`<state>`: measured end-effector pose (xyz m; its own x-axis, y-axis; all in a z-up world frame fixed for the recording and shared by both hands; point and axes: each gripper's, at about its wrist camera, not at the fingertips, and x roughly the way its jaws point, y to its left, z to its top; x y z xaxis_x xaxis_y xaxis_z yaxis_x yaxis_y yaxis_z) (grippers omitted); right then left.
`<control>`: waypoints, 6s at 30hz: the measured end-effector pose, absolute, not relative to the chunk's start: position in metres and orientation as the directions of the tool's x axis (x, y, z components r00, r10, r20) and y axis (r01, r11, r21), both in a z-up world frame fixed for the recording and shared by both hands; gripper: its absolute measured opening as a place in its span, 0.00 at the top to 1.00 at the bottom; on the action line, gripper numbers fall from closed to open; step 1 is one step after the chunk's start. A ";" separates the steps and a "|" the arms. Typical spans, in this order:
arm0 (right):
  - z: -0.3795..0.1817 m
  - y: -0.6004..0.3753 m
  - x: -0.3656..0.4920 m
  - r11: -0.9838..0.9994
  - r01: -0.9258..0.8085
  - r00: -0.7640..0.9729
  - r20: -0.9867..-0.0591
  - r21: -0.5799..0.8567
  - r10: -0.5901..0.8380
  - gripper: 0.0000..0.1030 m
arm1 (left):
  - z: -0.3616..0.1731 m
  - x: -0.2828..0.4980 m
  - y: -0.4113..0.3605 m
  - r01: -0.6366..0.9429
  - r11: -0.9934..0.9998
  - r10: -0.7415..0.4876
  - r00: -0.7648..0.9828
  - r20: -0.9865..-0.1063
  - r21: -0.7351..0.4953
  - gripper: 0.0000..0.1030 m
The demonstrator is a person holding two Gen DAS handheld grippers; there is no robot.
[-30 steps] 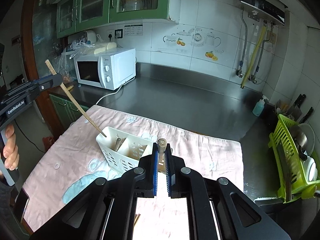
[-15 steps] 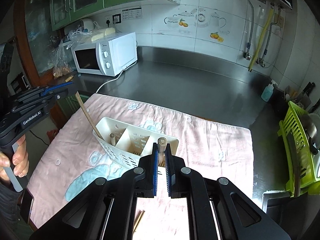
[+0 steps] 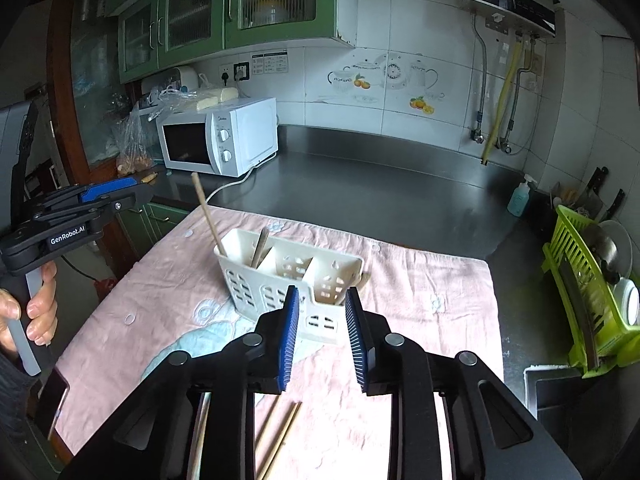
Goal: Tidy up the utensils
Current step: 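Move both open tools back over the remaining chopsticks on the towel, then grasp a bamboo chopstick with the right tool while the left tool grasps another, then lift both held chopsticks upright toward the cream utensil holder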
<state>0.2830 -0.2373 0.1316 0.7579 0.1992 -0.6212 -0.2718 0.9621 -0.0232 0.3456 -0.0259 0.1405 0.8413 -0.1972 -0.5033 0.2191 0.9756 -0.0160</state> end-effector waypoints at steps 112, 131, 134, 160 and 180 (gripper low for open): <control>-0.079 -0.217 0.111 0.988 -0.153 0.636 -0.761 0.036 0.126 0.92 | -0.089 0.161 -0.049 0.200 0.979 -0.097 0.630 -0.770 0.040 0.92; 0.001 -0.223 0.123 0.984 -0.176 0.776 -0.616 -0.005 0.135 0.93 | -0.044 0.168 -0.026 0.228 0.971 -0.213 0.694 -0.687 -0.071 1.00; 0.008 -0.224 0.126 0.984 -0.180 0.781 -0.607 0.001 0.143 0.93 | -0.044 0.170 -0.022 0.257 0.961 -0.255 0.678 -0.690 -0.102 1.00; 0.013 -0.220 0.123 0.984 -0.179 0.797 -0.584 0.015 0.154 0.93 | -0.098 0.171 -0.031 0.259 0.962 -0.222 0.545 -0.808 -0.090 0.79; 0.035 -0.216 0.140 0.980 -0.198 0.827 -0.532 0.027 0.182 0.93 | -0.023 0.180 -0.020 0.279 0.958 -0.260 0.721 -0.642 -0.074 0.95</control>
<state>0.1400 -0.2156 0.0350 0.8269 0.1815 -0.5323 -0.1976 0.9799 0.0271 0.1803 -0.0199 -0.0234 0.7214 -0.2596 -0.6420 0.2787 0.9575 -0.0740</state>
